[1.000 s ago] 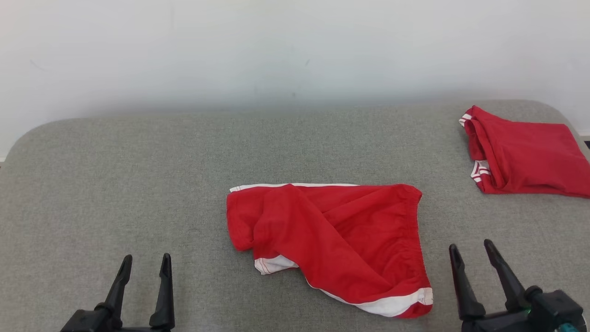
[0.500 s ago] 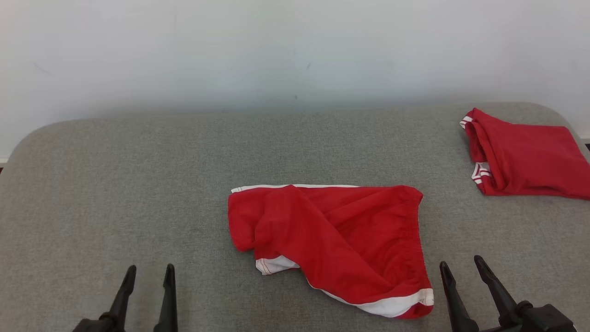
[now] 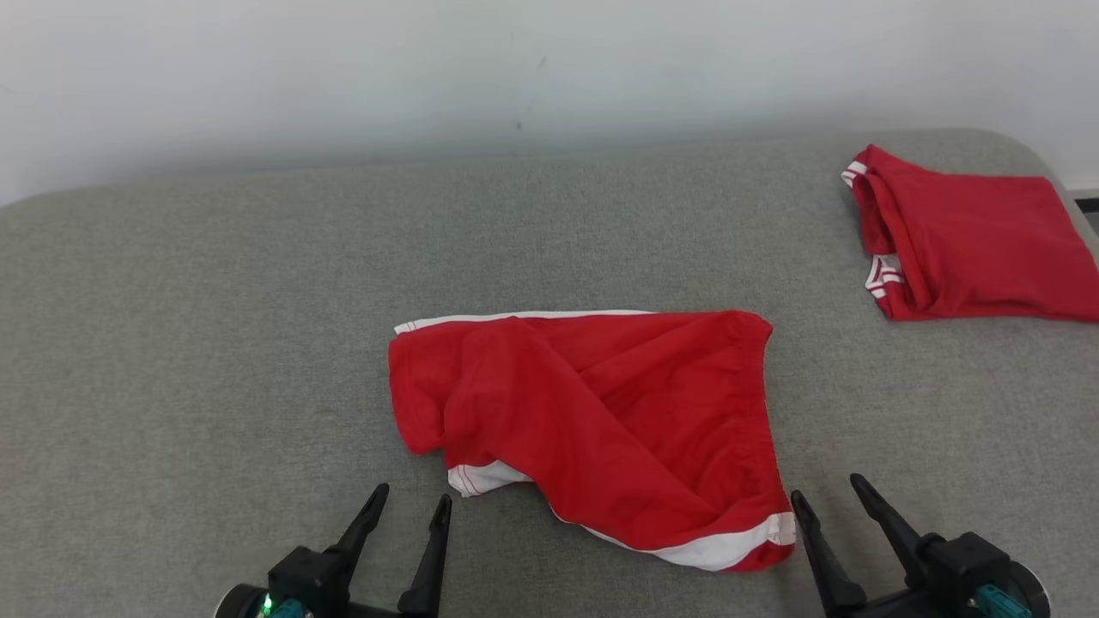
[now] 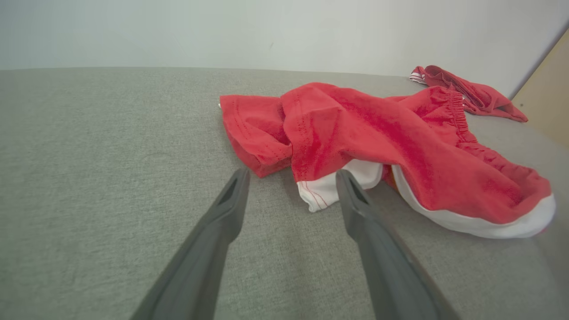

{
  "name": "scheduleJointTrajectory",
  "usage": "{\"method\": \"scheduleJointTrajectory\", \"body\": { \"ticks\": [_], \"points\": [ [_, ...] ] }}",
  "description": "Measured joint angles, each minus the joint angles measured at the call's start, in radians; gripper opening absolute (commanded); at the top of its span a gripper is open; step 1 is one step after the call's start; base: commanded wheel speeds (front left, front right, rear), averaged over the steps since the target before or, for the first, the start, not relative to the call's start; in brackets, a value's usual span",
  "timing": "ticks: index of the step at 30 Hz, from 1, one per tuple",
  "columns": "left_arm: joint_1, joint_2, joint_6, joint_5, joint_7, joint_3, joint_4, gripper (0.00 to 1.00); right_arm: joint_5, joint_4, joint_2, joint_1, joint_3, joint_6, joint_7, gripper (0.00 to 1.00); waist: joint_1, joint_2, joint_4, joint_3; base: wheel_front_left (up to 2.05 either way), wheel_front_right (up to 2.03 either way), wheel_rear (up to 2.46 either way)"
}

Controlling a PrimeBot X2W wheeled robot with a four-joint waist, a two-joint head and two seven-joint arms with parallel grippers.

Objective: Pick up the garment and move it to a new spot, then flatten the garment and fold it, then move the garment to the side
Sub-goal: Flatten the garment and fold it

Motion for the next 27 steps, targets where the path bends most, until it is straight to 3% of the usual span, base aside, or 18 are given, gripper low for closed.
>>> {"method": "scheduleJointTrajectory", "body": {
  "ticks": [9, 25, 26, 27],
  "points": [
    [-0.136, 0.017, 0.000, -0.063, 0.000, -0.079, 0.142, 1.00, 0.075, 0.105, -0.017, -0.097, 0.136, 0.000, 0.000, 1.00, 0.0001, 0.0000, -0.028, 0.087, 0.00, 0.00, 0.00],
    [-0.254, 0.010, -0.002, -0.137, -0.006, -0.158, 0.285, 1.00, 0.280, 0.096, -0.065, -0.127, 0.323, 0.000, -0.003, 1.00, 0.0000, 0.0000, -0.035, 0.156, 0.00, 0.00, 0.00],
    [-0.260, 0.011, -0.002, -0.146, -0.006, -0.168, 0.294, 0.87, 0.296, 0.098, -0.070, -0.131, 0.339, 0.000, -0.003, 0.60, 0.0000, 0.0000, -0.035, 0.155, 0.00, 0.00, 0.00],
    [-0.266, 0.011, -0.001, -0.155, -0.008, -0.175, 0.303, 0.38, 0.305, 0.100, -0.074, -0.138, 0.347, 0.000, -0.003, 0.25, 0.0000, 0.0000, -0.034, 0.154, 0.00, 0.00, 0.00]
  ]
}}
